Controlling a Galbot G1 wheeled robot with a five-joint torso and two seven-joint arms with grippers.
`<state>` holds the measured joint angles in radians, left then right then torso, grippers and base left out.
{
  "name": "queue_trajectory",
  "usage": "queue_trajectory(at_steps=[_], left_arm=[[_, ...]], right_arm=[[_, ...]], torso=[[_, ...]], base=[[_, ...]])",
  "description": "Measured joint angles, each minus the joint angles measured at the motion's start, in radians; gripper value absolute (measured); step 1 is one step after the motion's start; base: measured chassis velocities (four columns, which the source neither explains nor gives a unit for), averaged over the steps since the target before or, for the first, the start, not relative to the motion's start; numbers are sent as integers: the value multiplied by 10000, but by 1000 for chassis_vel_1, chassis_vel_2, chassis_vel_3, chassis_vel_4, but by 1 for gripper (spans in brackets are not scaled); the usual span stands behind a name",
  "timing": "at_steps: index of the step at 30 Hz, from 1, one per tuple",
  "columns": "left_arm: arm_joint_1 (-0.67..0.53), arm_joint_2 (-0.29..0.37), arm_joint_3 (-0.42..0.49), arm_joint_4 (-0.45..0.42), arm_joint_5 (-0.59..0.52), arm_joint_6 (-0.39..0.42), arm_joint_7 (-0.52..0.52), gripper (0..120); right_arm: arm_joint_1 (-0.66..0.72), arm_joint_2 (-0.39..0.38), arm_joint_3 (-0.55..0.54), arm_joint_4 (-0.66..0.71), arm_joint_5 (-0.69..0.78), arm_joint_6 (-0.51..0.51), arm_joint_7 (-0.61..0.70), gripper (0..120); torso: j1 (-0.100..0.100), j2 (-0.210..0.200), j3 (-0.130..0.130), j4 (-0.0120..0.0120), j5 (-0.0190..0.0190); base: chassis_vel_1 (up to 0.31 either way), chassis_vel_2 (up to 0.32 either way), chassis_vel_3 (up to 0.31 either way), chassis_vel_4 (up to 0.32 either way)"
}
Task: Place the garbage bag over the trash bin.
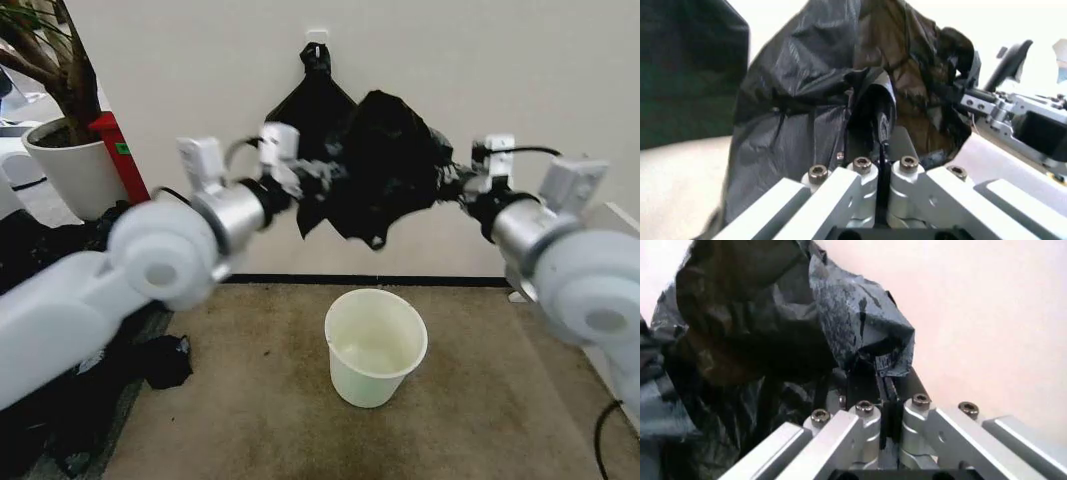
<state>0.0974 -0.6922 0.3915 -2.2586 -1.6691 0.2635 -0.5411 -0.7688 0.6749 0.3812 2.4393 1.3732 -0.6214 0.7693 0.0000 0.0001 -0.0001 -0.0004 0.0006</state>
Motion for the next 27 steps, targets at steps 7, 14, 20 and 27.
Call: queue_trajectory(at_steps=[7,14,20,27], left_arm=[[913,192,136,-75,333,-35,-47,0],[2562,299,31,-200,907,-191,-168,0],[4071,-318,108,753,1818,-366,-24,0],[4333,-956,617,1540,2489,-436,-1,0]], right_arm=[[-1200,77,533,381,582,-316,749,0],[-1956,565,246,211,270,-481,942,0],[-3386,1667,-118,-712,-1998,-385,204,0],[-3867,2054,-106,-978,-2297,-344,162,0]], torso=[[0,0,1,8,-4],[0,0,1,5,-5],[0,0,1,2,-4],[0,0,1,2,-6]], base=[[0,0,0,0],[0,0,0,0],[0,0,0,0],[0,0,0,0]])
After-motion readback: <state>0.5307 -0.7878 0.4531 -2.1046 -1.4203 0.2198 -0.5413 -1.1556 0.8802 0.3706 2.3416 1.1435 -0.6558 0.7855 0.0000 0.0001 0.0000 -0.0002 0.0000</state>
